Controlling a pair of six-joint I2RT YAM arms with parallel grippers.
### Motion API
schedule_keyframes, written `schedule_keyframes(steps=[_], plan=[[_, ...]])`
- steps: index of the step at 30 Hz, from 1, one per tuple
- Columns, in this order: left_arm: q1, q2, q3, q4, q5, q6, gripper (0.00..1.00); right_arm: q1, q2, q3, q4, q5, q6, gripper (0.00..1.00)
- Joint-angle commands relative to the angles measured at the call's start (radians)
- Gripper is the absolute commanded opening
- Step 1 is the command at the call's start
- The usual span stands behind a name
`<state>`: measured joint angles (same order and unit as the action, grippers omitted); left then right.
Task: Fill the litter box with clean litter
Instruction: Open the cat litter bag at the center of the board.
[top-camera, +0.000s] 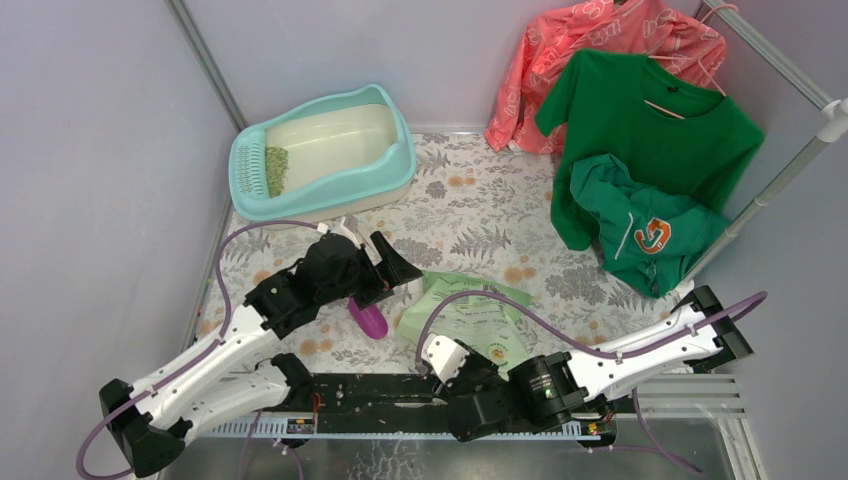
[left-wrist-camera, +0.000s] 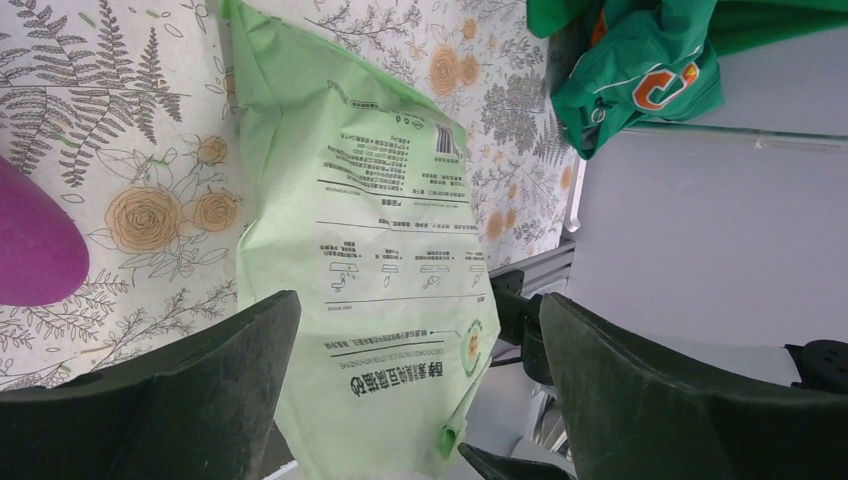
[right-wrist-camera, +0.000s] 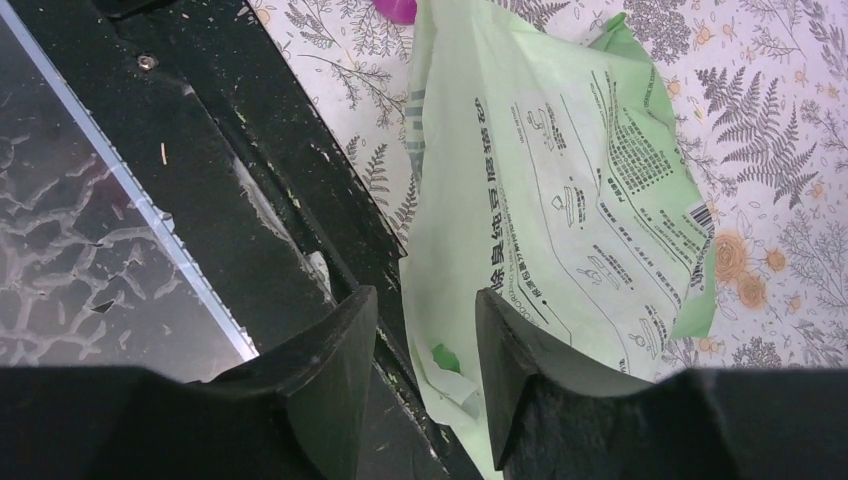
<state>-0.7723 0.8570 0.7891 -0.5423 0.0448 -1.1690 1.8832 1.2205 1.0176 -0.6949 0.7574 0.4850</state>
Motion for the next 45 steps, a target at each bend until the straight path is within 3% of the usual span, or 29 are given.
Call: schedule_keyframes(steps=[1, 8, 28, 45], plan=[[0.002, -0.023, 0.002, 0.062, 0.007, 0.016, 0.99, 0.008, 0.002, 0.027, 0.025, 0.018, -0.004, 0.47], [0.002, -0.022, -0.011, 0.080, 0.015, 0.011, 0.99, 0.008, -0.006, 0.024, -0.052, 0.059, 0.056, 0.43], [0.001, -0.027, -0.022, 0.096, 0.020, 0.000, 0.99, 0.007, 0.002, 0.001, -0.130, 0.159, 0.135, 0.42], [0.000, -0.039, -0.031, 0.096, 0.018, 0.000, 0.99, 0.007, 0.063, 0.006, -0.061, 0.103, 0.062, 0.42]])
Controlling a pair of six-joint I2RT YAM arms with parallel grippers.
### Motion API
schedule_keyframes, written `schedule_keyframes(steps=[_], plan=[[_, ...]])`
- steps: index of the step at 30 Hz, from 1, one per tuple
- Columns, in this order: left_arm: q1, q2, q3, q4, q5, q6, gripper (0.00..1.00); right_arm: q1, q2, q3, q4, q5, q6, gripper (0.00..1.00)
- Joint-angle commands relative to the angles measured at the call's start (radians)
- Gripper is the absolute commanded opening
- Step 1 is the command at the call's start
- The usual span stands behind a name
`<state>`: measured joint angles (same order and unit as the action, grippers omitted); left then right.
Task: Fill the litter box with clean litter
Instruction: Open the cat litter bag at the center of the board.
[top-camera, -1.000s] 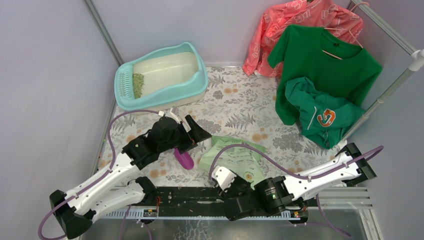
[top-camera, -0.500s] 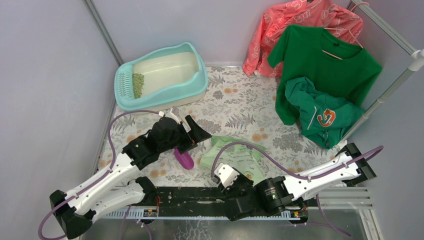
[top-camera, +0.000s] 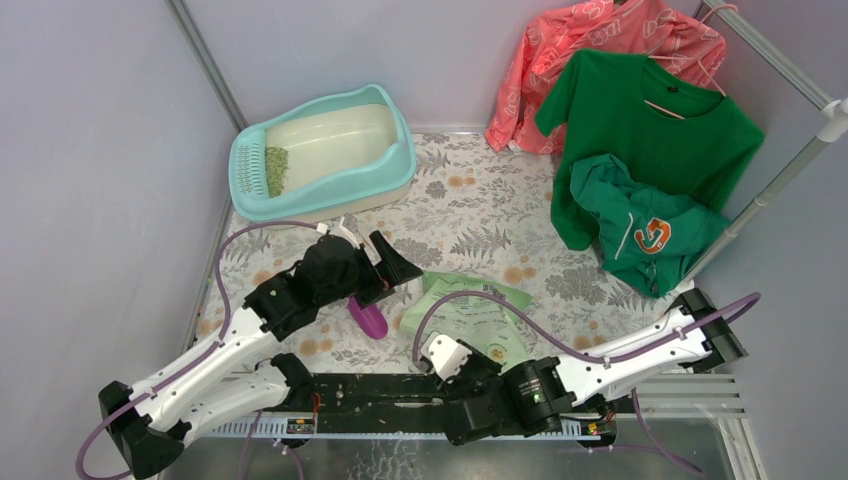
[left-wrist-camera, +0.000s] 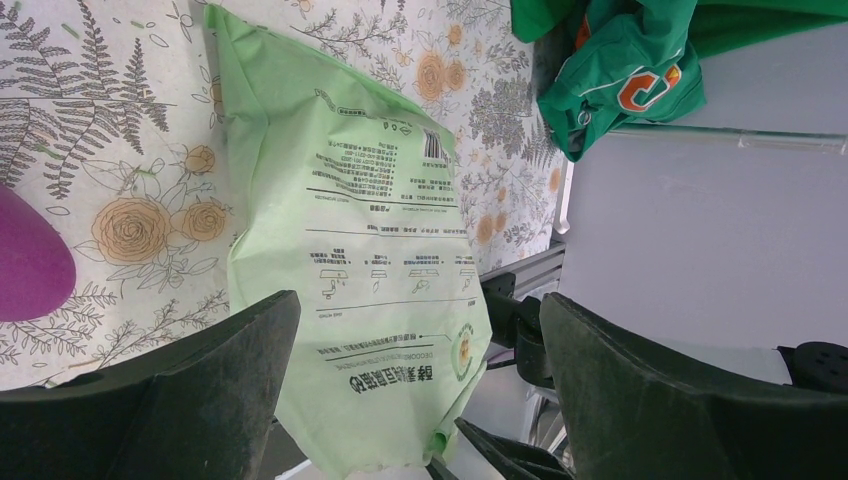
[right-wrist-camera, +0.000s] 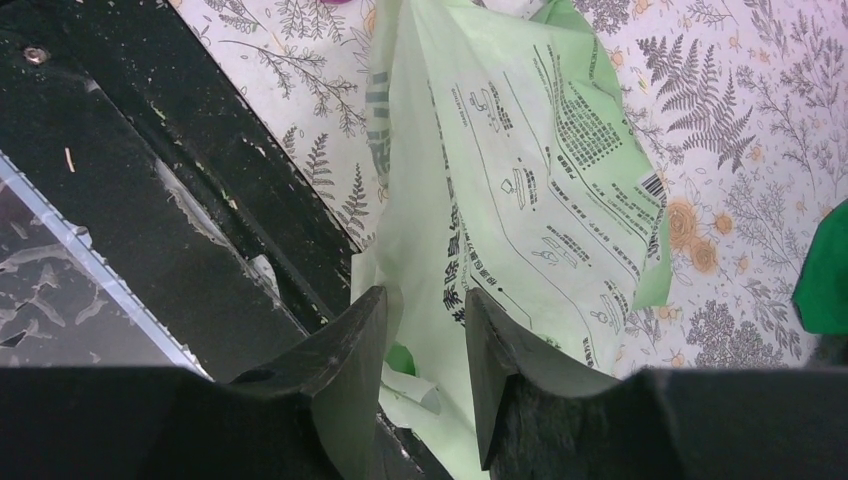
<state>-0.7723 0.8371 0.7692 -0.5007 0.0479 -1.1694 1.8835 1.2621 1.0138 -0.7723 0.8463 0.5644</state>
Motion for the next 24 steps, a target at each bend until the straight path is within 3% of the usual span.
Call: schedule_keyframes(steps=[1, 13, 19, 24], plan=[[0.000, -0.021, -0.013, 0.054, 0.015, 0.001, 0.99, 0.006, 0.029, 0.014, 0.015, 0.012, -0.018, 0.42], [0.001, -0.019, -0.009, 0.056, 0.016, 0.005, 0.99, 0.006, 0.058, 0.036, 0.035, 0.020, -0.039, 0.43], [0.000, -0.017, -0.006, 0.056, 0.018, 0.008, 0.99, -0.002, 0.101, 0.061, 0.028, 0.029, -0.048, 0.53], [0.000, -0.020, -0.005, 0.054, 0.016, 0.011, 0.99, -0.008, 0.114, 0.059, 0.039, 0.023, -0.059, 0.55]])
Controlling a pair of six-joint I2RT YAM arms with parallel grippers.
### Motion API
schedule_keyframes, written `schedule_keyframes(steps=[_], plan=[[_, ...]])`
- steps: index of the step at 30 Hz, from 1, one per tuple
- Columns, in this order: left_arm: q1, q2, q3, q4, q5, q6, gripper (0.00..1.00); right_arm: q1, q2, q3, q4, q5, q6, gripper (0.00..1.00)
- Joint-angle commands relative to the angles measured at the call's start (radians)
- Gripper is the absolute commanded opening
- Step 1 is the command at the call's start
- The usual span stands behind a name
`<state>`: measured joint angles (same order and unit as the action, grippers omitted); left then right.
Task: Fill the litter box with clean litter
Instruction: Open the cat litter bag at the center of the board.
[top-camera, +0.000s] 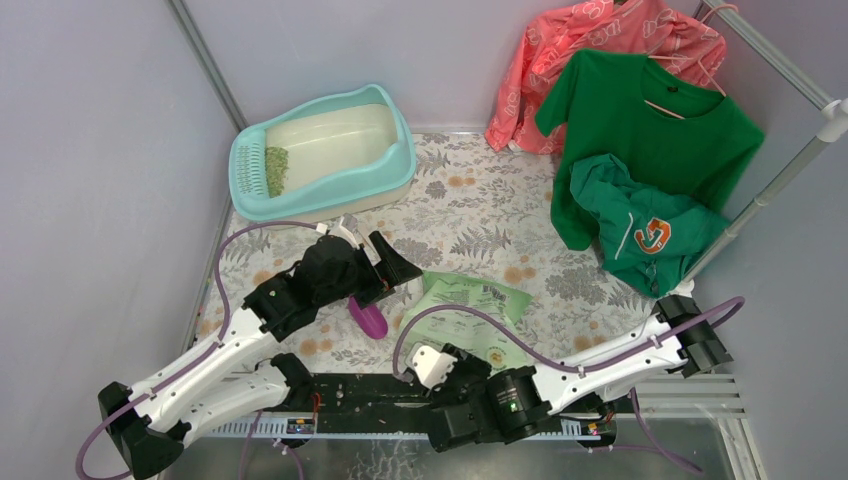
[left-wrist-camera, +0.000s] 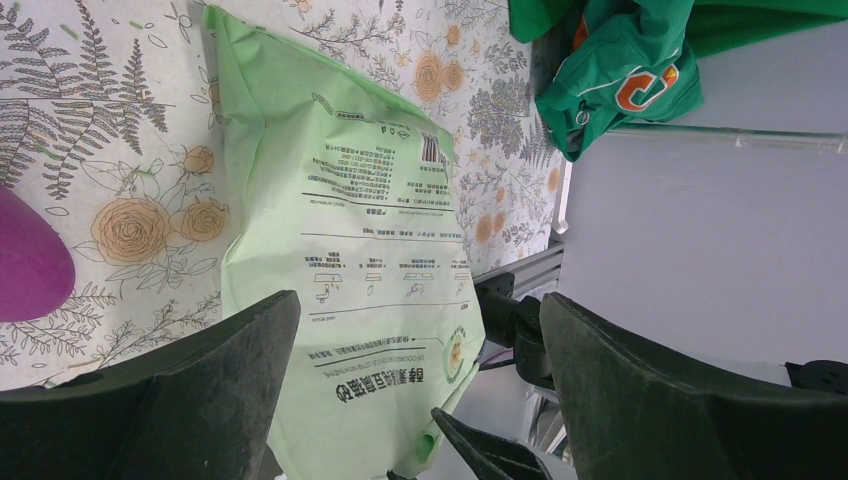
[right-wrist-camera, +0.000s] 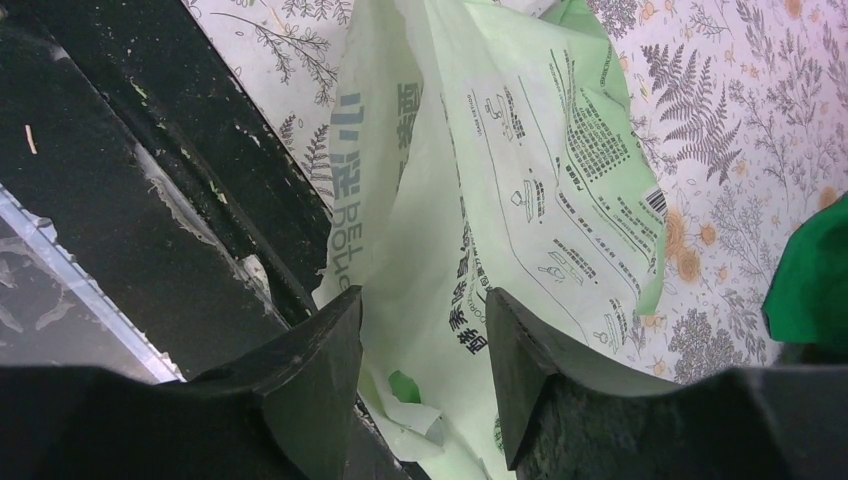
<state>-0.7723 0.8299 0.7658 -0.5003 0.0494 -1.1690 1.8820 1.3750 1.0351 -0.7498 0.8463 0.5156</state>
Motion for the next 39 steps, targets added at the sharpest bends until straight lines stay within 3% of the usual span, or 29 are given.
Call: schedule_keyframes(steps=[1, 4, 9, 16, 22, 26, 28, 30, 31, 35, 39], plan=[[0.001, -0.013, -0.002, 0.054, 0.014, 0.011, 0.99, -0.010, 0.001, 0.037, 0.017, 0.022, -0.011, 0.55], [0.001, -0.009, 0.000, 0.054, 0.014, 0.012, 0.99, -0.019, 0.002, 0.039, 0.005, 0.033, -0.003, 0.54], [0.001, -0.006, 0.001, 0.055, 0.014, 0.014, 0.99, -0.077, 0.013, 0.050, -0.036, 0.040, 0.020, 0.43], [0.001, -0.011, -0.006, 0.059, 0.017, 0.014, 0.99, -0.179, 0.044, 0.028, 0.093, -0.053, -0.095, 0.49], [0.001, -0.031, -0.011, 0.048, 0.013, 0.014, 0.99, -0.246, 0.090, 0.036, 0.136, -0.127, -0.134, 0.45], [0.002, -0.043, -0.014, 0.040, 0.009, 0.013, 0.99, -0.270, 0.107, 0.034, 0.117, -0.129, -0.119, 0.37], [0.001, -0.049, -0.015, 0.039, 0.008, 0.012, 0.99, -0.278, 0.118, 0.037, 0.090, -0.129, -0.109, 0.22], [0.002, -0.051, -0.016, 0.036, 0.007, 0.012, 0.99, -0.279, 0.130, 0.060, 0.030, -0.100, -0.088, 0.03], [0.002, -0.053, -0.015, 0.034, 0.007, 0.013, 0.99, -0.280, 0.133, 0.073, -0.008, -0.077, -0.080, 0.00], [0.001, -0.061, -0.016, 0.030, 0.003, 0.012, 0.99, -0.279, 0.124, 0.152, -0.113, 0.099, -0.085, 0.00], [0.001, -0.079, -0.023, 0.024, -0.006, 0.009, 0.99, -0.286, 0.127, 0.254, -0.087, 0.293, -0.268, 0.00]])
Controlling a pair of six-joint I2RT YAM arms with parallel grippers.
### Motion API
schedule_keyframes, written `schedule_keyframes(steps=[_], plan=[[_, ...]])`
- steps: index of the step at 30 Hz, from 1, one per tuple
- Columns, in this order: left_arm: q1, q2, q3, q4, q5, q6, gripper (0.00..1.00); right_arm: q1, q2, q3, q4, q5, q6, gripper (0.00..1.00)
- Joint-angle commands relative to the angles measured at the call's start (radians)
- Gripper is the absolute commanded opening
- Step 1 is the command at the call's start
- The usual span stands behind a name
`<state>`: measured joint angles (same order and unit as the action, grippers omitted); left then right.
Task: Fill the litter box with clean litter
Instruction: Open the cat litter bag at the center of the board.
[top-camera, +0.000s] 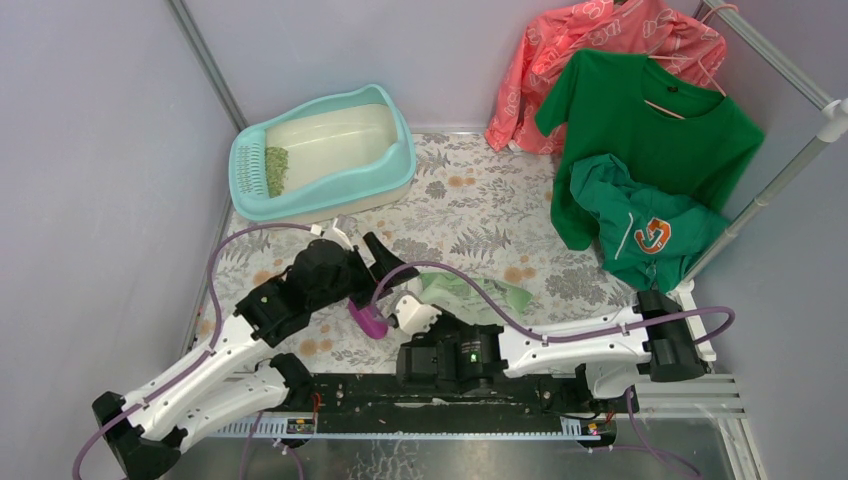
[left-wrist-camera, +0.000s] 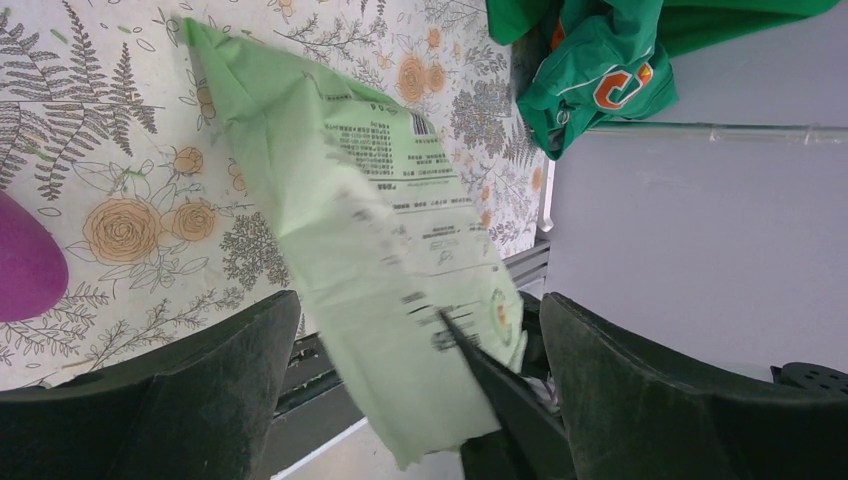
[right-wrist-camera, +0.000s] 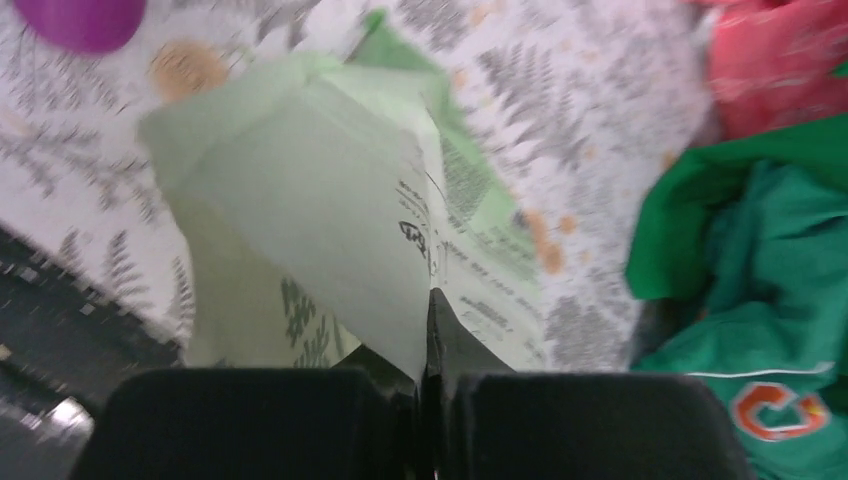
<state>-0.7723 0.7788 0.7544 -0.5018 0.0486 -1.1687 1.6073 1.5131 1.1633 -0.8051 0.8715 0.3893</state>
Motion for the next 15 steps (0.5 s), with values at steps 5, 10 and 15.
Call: schedule_keyframes(steps=[5, 10, 15], plan=[[0.001, -0.047, 0.000, -0.003, -0.012, 0.016, 0.99, -0.063, -0.029, 0.138, 0.339, 0.446, -0.663, 0.00], [0.002, -0.076, 0.038, -0.080, -0.045, 0.037, 0.99, -0.173, -0.104, 0.056, 0.837, 0.419, -1.098, 0.00], [0.004, -0.094, 0.065, -0.117, -0.093, 0.050, 0.99, -0.327, -0.120, 0.085, 0.965, 0.343, -1.225, 0.00]])
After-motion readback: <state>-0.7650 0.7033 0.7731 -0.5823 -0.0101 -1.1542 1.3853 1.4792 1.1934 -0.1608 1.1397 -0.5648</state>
